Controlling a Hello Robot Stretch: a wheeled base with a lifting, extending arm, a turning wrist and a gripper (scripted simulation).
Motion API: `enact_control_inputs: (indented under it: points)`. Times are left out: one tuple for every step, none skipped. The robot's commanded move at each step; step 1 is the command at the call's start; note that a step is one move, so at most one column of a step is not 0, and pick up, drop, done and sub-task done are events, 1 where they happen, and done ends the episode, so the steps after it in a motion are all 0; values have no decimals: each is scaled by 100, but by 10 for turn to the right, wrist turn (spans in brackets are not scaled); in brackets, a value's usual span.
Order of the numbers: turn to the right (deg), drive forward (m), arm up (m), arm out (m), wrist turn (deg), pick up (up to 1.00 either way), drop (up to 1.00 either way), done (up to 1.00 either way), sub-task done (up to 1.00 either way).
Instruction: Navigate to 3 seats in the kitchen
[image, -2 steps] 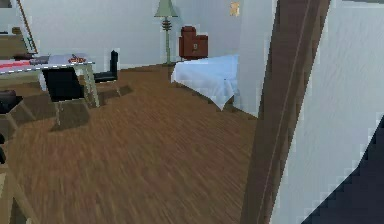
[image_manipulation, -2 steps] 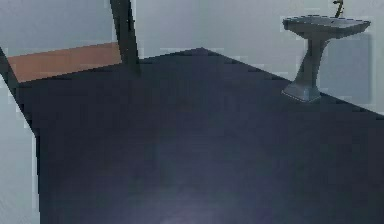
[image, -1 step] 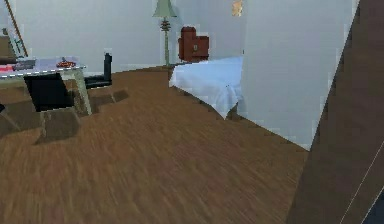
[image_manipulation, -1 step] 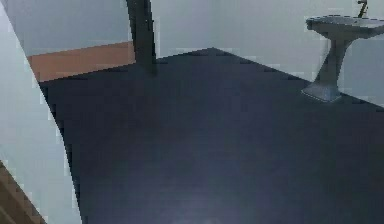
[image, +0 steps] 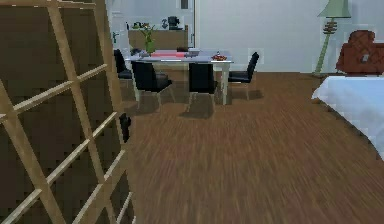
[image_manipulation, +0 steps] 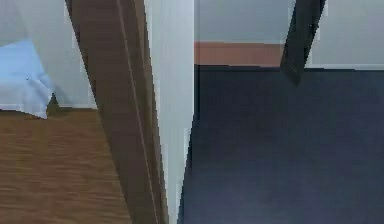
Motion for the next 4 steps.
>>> enact_control_inputs:
  points:
    - [0, 100, 0, 0, 0, 0, 0, 0, 0]
    - [0, 20, 0, 0, 0, 0, 0, 0, 0]
    - [-390, 0, 0, 0, 0, 0, 0, 0, 0]
    - [0, 100, 0, 0, 0, 0, 0, 0, 0]
